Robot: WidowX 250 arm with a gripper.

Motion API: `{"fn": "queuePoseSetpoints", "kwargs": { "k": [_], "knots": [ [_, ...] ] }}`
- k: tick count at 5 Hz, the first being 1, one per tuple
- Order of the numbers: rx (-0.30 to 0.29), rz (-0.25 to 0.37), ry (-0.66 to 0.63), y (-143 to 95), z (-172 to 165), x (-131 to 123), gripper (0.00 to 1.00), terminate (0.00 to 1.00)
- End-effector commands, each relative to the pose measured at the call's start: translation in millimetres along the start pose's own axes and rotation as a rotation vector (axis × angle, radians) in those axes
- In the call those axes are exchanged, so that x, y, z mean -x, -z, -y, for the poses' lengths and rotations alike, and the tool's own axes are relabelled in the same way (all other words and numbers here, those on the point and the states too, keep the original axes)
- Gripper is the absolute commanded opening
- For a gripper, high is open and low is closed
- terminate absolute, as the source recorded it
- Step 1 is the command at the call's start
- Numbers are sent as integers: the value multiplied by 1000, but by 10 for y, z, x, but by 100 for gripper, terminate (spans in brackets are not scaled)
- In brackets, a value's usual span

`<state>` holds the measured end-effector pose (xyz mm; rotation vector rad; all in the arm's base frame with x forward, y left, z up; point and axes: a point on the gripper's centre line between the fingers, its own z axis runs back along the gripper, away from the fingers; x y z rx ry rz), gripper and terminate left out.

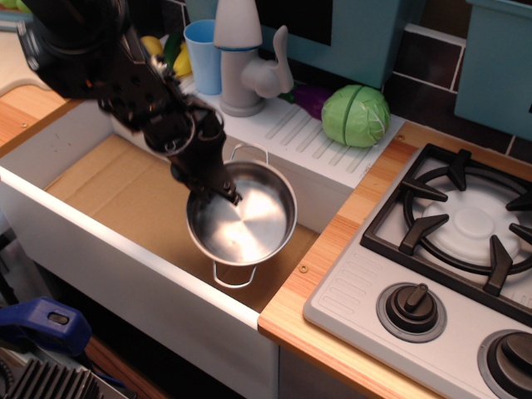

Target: Put pot or pan in sink

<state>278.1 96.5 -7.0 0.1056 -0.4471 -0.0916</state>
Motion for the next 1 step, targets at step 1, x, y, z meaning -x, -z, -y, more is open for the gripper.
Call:
{"fn": "queuePoseSetpoints", "kwargs": {
  "k": [1],
  "knots": [
    [-22,38,-2,-56,-71,-106,100,100]
  ]
}}
